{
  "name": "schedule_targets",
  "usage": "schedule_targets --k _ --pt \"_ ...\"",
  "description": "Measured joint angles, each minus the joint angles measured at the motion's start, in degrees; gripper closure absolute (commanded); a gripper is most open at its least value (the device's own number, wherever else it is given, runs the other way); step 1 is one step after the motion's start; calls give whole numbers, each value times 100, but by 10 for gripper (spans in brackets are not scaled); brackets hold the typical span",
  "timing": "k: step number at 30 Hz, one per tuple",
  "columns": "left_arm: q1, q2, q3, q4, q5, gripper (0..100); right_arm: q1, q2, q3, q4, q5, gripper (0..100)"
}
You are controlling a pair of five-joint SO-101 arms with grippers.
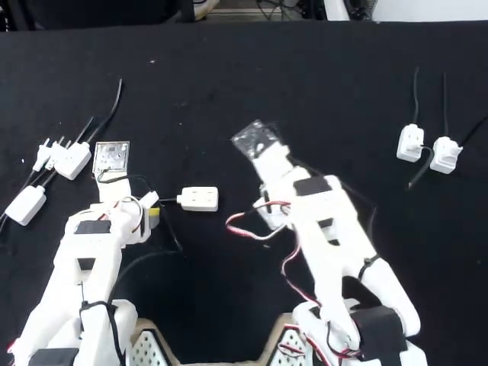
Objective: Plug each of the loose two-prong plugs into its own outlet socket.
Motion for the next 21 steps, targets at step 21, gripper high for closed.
schedule_targets --k 21 --pt "0 0 0 0 0 758 62 26 422 -888 721 851"
